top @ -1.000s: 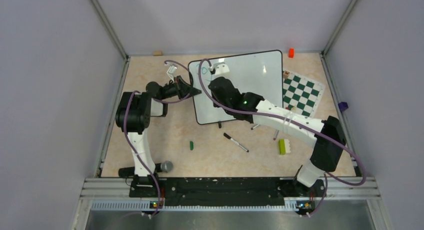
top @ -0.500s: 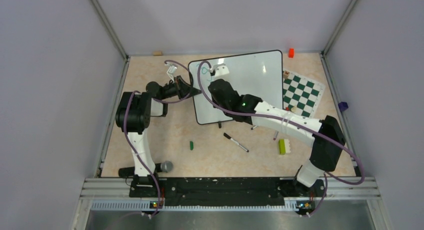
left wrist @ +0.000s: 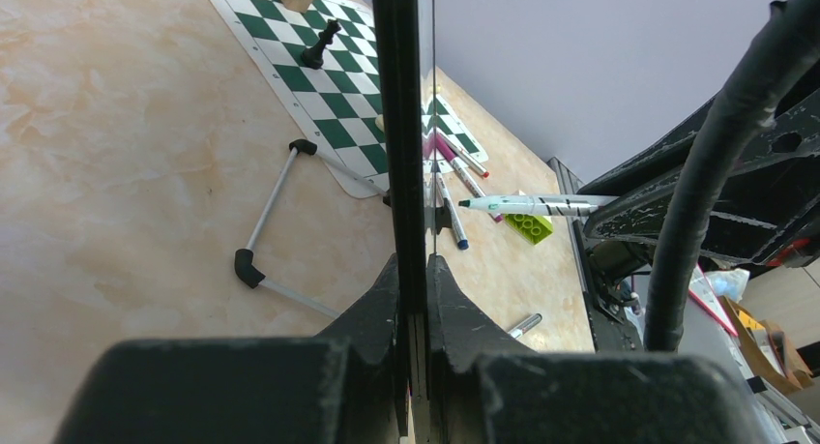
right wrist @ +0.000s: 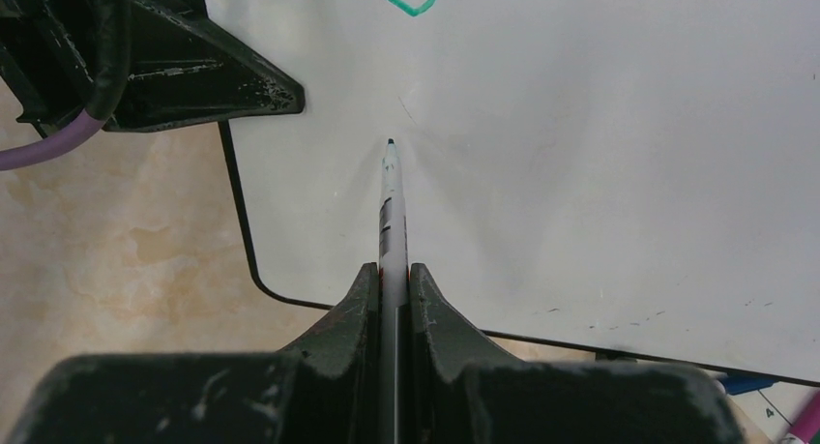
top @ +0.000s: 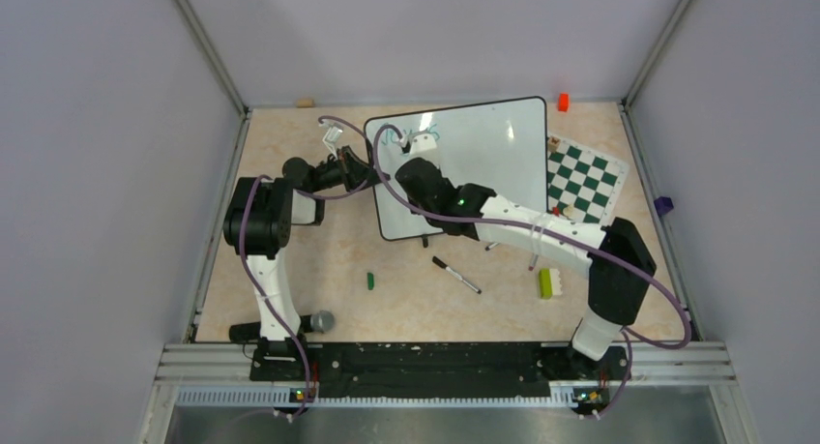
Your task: Write a sentence on the whiteboard
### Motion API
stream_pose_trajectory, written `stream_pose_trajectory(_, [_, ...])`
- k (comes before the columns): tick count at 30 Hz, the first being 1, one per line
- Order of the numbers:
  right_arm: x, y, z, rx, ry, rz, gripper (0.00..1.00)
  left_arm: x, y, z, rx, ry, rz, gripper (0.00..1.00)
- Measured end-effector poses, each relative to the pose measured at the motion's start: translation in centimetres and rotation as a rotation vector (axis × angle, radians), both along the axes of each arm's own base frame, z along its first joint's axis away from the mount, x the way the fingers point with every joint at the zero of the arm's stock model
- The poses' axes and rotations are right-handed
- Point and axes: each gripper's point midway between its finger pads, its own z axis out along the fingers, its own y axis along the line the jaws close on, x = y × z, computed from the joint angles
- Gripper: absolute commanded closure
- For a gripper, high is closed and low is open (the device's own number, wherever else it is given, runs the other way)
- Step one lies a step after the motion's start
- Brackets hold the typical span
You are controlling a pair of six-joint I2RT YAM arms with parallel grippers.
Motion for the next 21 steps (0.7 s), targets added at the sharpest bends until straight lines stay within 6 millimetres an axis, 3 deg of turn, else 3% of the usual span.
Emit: stream_pose_trajectory(21, [0.98, -0.25, 0.58, -0.003, -0.033, -0.060, 1.00, -0.01, 0.00, 0.01, 0.001, -0.001, -0.002, 1.00])
